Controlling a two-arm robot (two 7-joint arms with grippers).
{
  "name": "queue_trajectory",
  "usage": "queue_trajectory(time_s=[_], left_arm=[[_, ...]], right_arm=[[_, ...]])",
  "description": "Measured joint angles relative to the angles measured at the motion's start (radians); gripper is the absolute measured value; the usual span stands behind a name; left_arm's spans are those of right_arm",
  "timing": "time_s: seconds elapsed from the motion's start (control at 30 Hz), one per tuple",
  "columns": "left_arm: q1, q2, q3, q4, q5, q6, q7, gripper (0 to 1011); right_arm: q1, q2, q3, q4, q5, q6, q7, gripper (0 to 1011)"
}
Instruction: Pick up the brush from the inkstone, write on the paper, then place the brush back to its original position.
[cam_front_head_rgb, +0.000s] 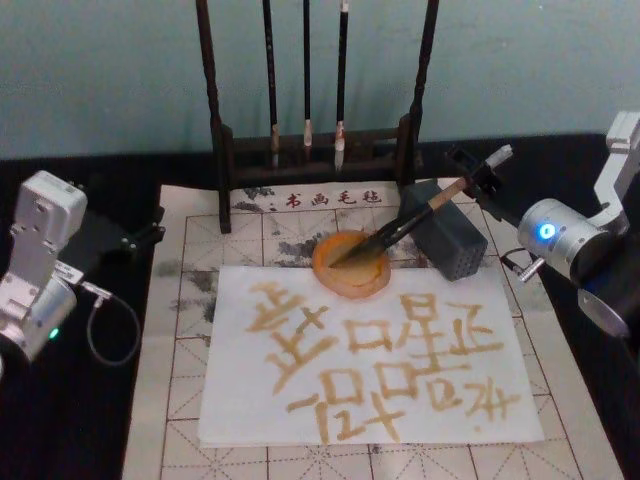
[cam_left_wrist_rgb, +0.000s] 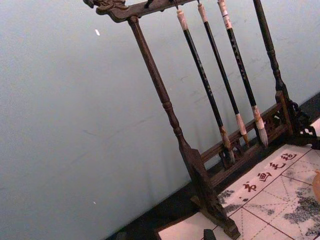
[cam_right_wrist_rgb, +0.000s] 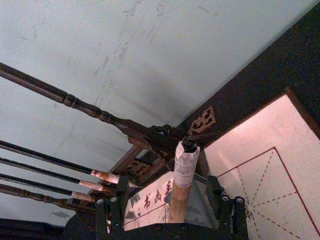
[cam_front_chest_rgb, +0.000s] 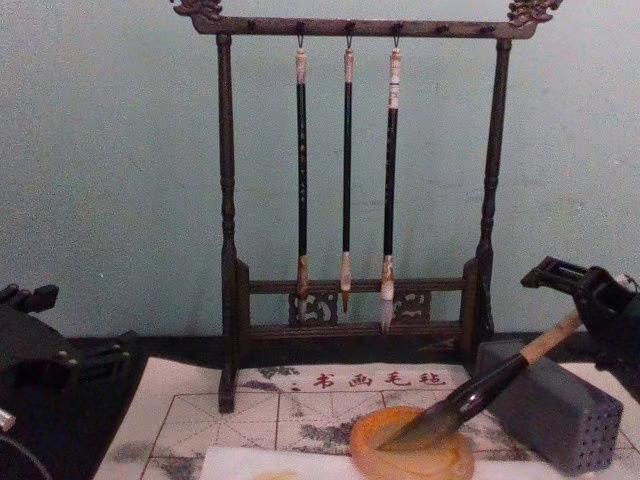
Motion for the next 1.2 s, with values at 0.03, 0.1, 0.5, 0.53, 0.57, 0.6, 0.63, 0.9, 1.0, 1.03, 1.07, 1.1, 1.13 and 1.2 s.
queue_trajectory(time_s=[0.03, 0.1, 0.5, 0.53, 0.57, 0.6, 0.63, 0.9, 1.0, 1.03, 1.07, 1.1, 1.13, 1.2], left_arm=[[0.000, 0.000, 0.000, 0.000, 0.000, 0.000, 0.000, 1001], [0.000, 0.000, 0.000, 0.000, 0.000, 0.000, 0.000, 1001], [0.000, 0.000, 0.000, 0.000, 0.000, 0.000, 0.000, 1001], [0.000, 0.000, 0.000, 0.000, 0.000, 0.000, 0.000, 1001], [0.000, 0.000, 0.000, 0.000, 0.000, 0.000, 0.000, 1001], [0.000, 0.000, 0.000, 0.000, 0.000, 0.000, 0.000, 1001], [0.000, 0.000, 0.000, 0.000, 0.000, 0.000, 0.000, 1001], [0.000, 0.000, 0.000, 0.000, 0.000, 0.000, 0.000, 1001], [0.000, 0.000, 0.000, 0.000, 0.000, 0.000, 0.000, 1001], [0.000, 0.000, 0.000, 0.000, 0.000, 0.000, 0.000, 1001], [0.000, 0.000, 0.000, 0.000, 0.000, 0.000, 0.000, 1001], [0.000, 0.000, 0.000, 0.000, 0.000, 0.000, 0.000, 1001], [0.000, 0.000, 0.000, 0.000, 0.000, 0.000, 0.000, 1001], [0.000, 0.000, 0.000, 0.000, 0.000, 0.000, 0.000, 1001]], right_arm=[[0.001, 0.000, -0.001, 0.001, 0.002, -0.001, 0.000, 1002], [0.002, 0.001, -0.004, 0.005, 0.008, -0.004, -0.001, 1002], [0.006, 0.010, -0.017, 0.009, 0.022, -0.011, -0.004, 1002], [0.006, 0.010, -0.017, 0.009, 0.022, -0.011, -0.004, 1002], [0.006, 0.010, -0.017, 0.009, 0.022, -0.011, -0.004, 1002], [0.006, 0.010, -0.017, 0.009, 0.022, -0.011, -0.004, 1002], [0.006, 0.010, -0.016, 0.009, 0.022, -0.011, -0.004, 1002], [0.006, 0.009, -0.015, 0.008, 0.021, -0.010, -0.003, 934], [0.006, 0.009, -0.015, 0.008, 0.021, -0.010, -0.002, 877], [0.006, 0.009, -0.015, 0.008, 0.021, -0.010, -0.002, 865], [0.006, 0.008, -0.014, 0.008, 0.021, -0.010, -0.002, 827], [0.006, 0.008, -0.014, 0.008, 0.021, -0.010, -0.002, 818], [0.006, 0.008, -0.014, 0.008, 0.021, -0.010, -0.002, 758], [0.006, 0.008, -0.014, 0.008, 0.020, -0.009, -0.002, 719]])
